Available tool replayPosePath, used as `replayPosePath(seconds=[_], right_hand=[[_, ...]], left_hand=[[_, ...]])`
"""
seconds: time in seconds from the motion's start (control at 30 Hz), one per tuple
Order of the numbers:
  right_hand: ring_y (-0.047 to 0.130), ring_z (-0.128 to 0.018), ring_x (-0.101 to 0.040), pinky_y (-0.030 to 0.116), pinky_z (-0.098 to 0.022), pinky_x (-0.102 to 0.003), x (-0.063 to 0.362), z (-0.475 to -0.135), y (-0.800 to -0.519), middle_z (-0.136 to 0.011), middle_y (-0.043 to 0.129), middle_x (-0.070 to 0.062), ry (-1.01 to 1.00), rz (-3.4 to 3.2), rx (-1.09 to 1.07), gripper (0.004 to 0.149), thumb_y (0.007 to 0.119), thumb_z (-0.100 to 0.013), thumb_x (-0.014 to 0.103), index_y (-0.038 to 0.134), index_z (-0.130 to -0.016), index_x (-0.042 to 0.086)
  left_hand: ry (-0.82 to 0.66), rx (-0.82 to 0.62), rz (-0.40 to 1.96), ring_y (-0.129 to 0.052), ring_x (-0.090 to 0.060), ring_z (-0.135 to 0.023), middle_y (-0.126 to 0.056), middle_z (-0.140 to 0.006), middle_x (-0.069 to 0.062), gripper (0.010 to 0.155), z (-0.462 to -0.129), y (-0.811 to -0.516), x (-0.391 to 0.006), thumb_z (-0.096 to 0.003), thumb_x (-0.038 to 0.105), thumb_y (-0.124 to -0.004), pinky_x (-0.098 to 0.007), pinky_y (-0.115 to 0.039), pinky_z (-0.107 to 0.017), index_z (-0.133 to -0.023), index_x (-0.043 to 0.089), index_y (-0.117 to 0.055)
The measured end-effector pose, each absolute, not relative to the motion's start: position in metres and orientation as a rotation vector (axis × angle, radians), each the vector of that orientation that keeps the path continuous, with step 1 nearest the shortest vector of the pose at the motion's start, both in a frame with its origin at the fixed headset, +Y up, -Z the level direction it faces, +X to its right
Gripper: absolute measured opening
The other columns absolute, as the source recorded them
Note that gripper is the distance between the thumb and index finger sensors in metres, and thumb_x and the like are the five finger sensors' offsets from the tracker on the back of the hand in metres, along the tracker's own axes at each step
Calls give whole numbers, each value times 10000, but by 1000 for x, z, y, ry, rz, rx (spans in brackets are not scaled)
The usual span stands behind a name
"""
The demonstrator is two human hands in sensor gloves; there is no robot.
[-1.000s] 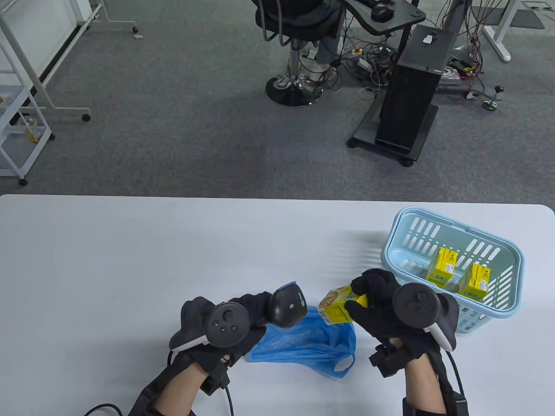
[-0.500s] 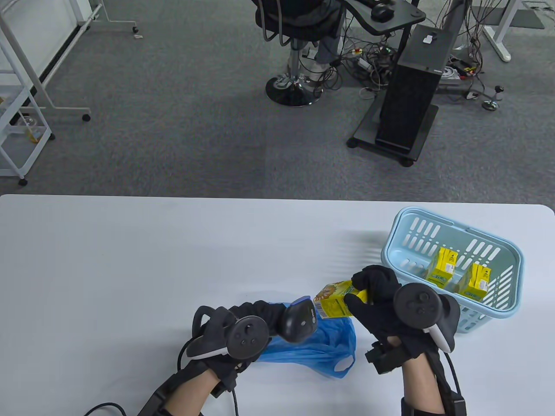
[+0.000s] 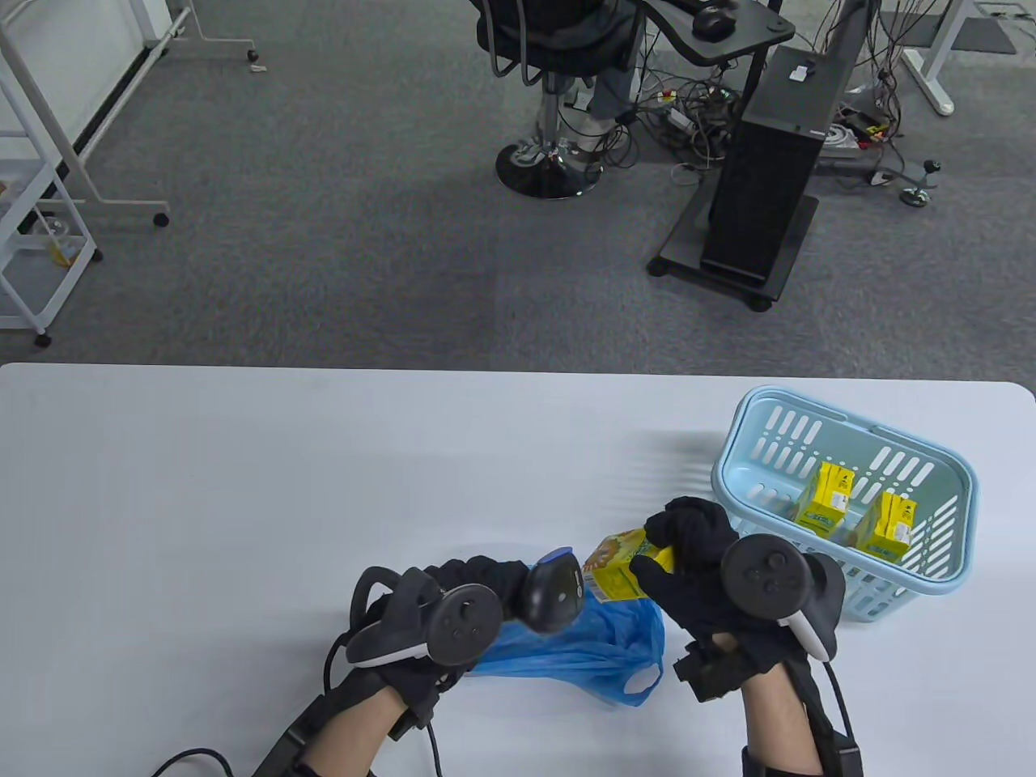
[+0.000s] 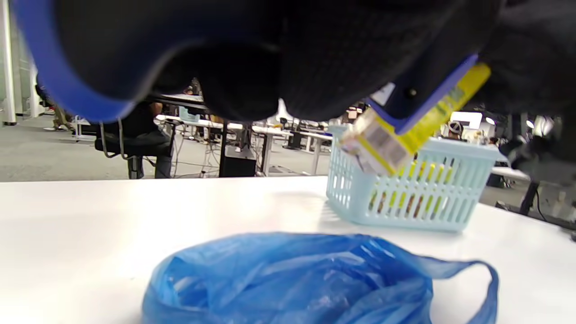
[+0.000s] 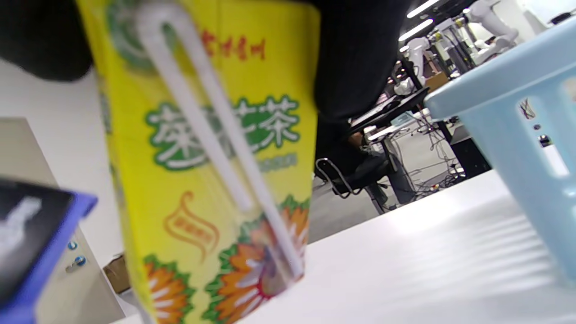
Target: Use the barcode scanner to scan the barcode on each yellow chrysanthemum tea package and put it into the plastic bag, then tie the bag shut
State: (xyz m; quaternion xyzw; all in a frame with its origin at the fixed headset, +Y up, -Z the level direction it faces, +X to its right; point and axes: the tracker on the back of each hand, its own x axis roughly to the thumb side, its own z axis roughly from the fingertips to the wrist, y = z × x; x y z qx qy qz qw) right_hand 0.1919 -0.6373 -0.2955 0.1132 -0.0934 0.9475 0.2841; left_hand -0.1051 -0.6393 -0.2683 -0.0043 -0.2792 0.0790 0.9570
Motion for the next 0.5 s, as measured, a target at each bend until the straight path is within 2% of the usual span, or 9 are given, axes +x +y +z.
replayPosePath(seconds=[0.23, 0.43, 0.5], right_hand=[[779, -832, -385, 793, -588, -456, 169, -298, -646, -994, 632, -130, -148, 2554, 429, 628, 821, -303, 599, 724, -840, 289], [782, -858, -398, 780, -600, -477, 131, -294, -656, -1013, 644, -119, -22, 2579, 597, 633, 851, -297, 563, 736, -850, 276], [777, -870, -400, 772, -628, -455, 112, -293, -663, -1018, 642, -112, 53, 2605, 657, 628, 859, -295, 552, 739, -843, 270]], left_hand=[[-473, -17, 244, -1026, -210, -664, -883, -900, -27, 623, -273, -621, -138, -469, 360, -921, -455, -850, -504, -1024, 264, -656], [-404, 3, 302, -1037, -220, -658, -897, -892, -40, 627, -277, -612, -165, -468, 384, -921, -452, -856, -493, -1026, 245, -668], [-380, -2, 318, -1037, -223, -658, -898, -892, -46, 630, -278, -612, -174, -469, 389, -921, -454, -855, -494, -1027, 238, -670]])
